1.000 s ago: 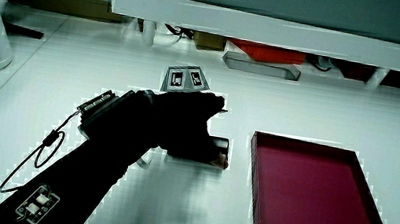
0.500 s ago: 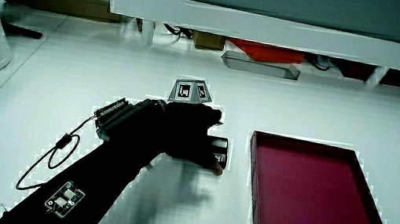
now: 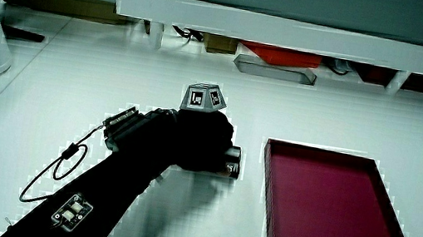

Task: Pick stapper from desk

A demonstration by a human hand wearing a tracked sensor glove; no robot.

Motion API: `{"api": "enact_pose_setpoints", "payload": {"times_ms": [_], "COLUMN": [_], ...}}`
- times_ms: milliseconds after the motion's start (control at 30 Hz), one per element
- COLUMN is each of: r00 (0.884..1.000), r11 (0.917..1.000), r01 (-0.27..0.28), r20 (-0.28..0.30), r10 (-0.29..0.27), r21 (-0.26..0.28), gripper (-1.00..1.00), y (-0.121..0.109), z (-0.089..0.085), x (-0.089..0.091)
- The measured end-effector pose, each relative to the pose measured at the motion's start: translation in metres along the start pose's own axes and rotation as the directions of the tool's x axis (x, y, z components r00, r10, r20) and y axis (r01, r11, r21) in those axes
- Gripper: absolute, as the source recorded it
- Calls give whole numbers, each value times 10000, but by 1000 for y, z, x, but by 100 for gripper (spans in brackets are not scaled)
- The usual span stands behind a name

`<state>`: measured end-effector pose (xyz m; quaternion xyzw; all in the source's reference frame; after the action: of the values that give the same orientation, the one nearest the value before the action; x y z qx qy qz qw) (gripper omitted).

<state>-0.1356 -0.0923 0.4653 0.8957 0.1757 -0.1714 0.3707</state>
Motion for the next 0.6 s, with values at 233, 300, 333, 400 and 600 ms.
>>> {"api": "enact_pose_setpoints", "payload": {"times_ms": [233,300,333,400,600], "r00": [9998,9998,9998,9997,9948], "r11": [9999,9997,9995,9995,9933], "r01": [112,194,219,225,996], "r20": [-177,-60,-32,7,-273], "r10": [-111,-193,-218,-225,-981], "r21": [64,146,211,232,590], "gripper": [100,100,100,100,100], "y": [-1,-3,-5,-9,-12], "z": [1,3,5,11,21], "x": [1,1,3,8,33]}}
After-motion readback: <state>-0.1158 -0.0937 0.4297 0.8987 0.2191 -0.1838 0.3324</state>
